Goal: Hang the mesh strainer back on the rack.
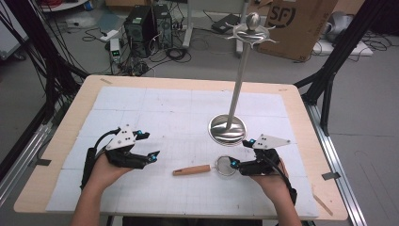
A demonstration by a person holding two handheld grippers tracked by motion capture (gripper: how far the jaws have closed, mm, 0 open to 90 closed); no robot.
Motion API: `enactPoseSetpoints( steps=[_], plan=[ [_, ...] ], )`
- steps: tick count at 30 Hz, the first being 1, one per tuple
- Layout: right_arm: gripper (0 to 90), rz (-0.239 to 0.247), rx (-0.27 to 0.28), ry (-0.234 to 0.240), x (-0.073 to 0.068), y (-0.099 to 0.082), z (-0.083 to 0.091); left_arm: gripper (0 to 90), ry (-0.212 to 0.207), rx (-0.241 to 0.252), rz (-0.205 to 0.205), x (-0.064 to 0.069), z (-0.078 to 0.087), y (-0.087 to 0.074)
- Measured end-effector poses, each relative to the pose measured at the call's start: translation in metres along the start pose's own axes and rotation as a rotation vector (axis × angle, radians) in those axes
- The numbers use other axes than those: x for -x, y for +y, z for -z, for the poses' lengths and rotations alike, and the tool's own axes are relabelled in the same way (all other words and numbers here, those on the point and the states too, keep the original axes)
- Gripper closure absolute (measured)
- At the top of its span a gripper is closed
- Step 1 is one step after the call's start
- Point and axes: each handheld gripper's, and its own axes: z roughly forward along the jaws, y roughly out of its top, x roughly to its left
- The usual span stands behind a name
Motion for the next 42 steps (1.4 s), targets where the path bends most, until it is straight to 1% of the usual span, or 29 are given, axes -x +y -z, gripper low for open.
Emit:
enactPoseSetpoints(
  steps=[4,10,12,13,14,15,18,19,20,21,22,23,26,27,28,29,30,31,32,33,34,35,36,37,38,39,40,41,42],
  plan=[
    [16.4,0.017,0.003,0.009,-0.003,0.001,-0.001,27.5,0.003,-0.001,-0.006,0.0,0.001,0.0],
    [16.6,0.034,-0.008,0.018,-0.009,0.003,-0.005,27.3,-0.009,0.003,-0.014,0.002,0.0,0.001],
    [16.6,0.044,-0.013,0.023,-0.012,0.004,-0.008,27.0,-0.009,0.001,-0.015,0.002,-0.001,0.001],
    [16.6,0.054,-0.024,0.034,-0.014,0.004,-0.011,27.0,-0.008,-0.004,-0.018,0.002,-0.002,0.001],
    [16.6,0.054,-0.024,0.034,-0.014,0.004,-0.011,27.0,-0.01,-0.006,-0.017,0.002,-0.002,0.001],
    [16.6,0.056,-0.035,0.039,-0.016,0.007,-0.016,27.0,-0.005,-0.008,-0.011,0.002,-0.003,0.001],
    [16.6,0.065,-0.036,0.049,-0.018,0.008,-0.021,26.9,0.0,-0.009,-0.01,0.001,-0.002,0.0],
    [16.6,0.076,-0.052,0.053,-0.02,0.009,-0.026,26.9,0.003,-0.009,-0.008,0.0,-0.002,0.0],
    [16.6,0.076,-0.052,0.053,-0.02,0.009,-0.026,26.9,0.0,-0.004,-0.007,0.0,-0.001,0.0],
    [19.0,0.094,-0.085,0.06,-0.021,0.009,-0.031,26.9,0.005,-0.001,-0.004,0.0,0.0,0.0],
    [19.0,0.094,-0.085,0.06,-0.021,0.009,-0.031,26.9,0.007,-0.002,-0.005,-0.001,0.0,0.0],
    [21.8,0.102,-0.108,0.074,-0.022,0.009,-0.036,26.9,0.007,-0.002,-0.006,-0.002,0.0,0.0],
    [22.0,0.102,-0.124,0.083,-0.024,0.01,-0.041,26.9,0.006,-0.004,-0.005,-0.002,0.0,0.0],
    [22.7,0.125,-0.138,0.1,-0.028,0.012,-0.047,26.9,0.006,-0.004,-0.006,-0.002,-0.001,0.0],
    [22.7,0.125,-0.138,0.1,-0.028,0.012,-0.047,26.9,0.005,-0.003,-0.005,-0.002,-0.001,0.0],
    [23.5,0.152,-0.156,0.118,-0.033,0.014,-0.054,27.0,0.003,-0.004,-0.005,-0.003,-0.001,0.0],
    [23.5,0.152,-0.156,0.118,-0.033,0.014,-0.054,27.0,0.003,-0.004,-0.005,-0.003,-0.001,0.0],
    [25.3,0.176,-0.18,0.142,-0.039,0.015,-0.06,27.0,0.005,-0.004,-0.005,-0.003,-0.001,0.0],
    [25.3,0.176,-0.18,0.142,-0.039,0.015,-0.06,26.9,0.005,-0.004,-0.005,-0.003,-0.001,0.0],
    [31.0,0.191,-0.201,0.169,-0.043,0.016,-0.066,27.1,0.005,-0.002,-0.002,-0.003,-0.001,0.0],
    [31.0,0.191,-0.201,0.169,-0.043,0.016,-0.066,27.1,0.008,-0.004,-0.002,-0.003,-0.001,0.0],
    [34.8,0.208,-0.234,0.199,-0.047,0.016,-0.072,27.2,0.009,-0.009,-0.001,-0.003,-0.001,-0.001],
    [34.8,0.208,-0.234,0.199,-0.047,0.016,-0.072,27.2,0.009,-0.009,-0.001,-0.003,-0.001,-0.001],
    [36.9,0.224,-0.257,0.205,-0.05,0.016,-0.077,27.2,0.008,-0.009,-0.001,-0.003,-0.001,-0.001],
    [36.9,0.224,-0.257,0.205,-0.05,0.016,-0.077,27.2,0.01,-0.009,-0.001,-0.003,-0.001,-0.001],
    [39.6,0.233,-0.275,0.208,-0.052,0.016,-0.081,27.4,0.011,-0.01,-0.002,-0.003,-0.001,-0.001],
    [39.6,0.233,-0.275,0.208,-0.052,0.016,-0.081,27.4,0.011,-0.01,-0.003,-0.004,-0.001,-0.001],
    [43.0,0.231,-0.289,0.212,-0.052,0.015,-0.083,27.4,0.01,-0.009,-0.001,-0.004,-0.001,-0.001],
    [43.0,0.231,-0.289,0.212,-0.052,0.015,-0.083,27.4,0.01,-0.009,0.001,-0.004,0.0,-0.001]
  ],
)
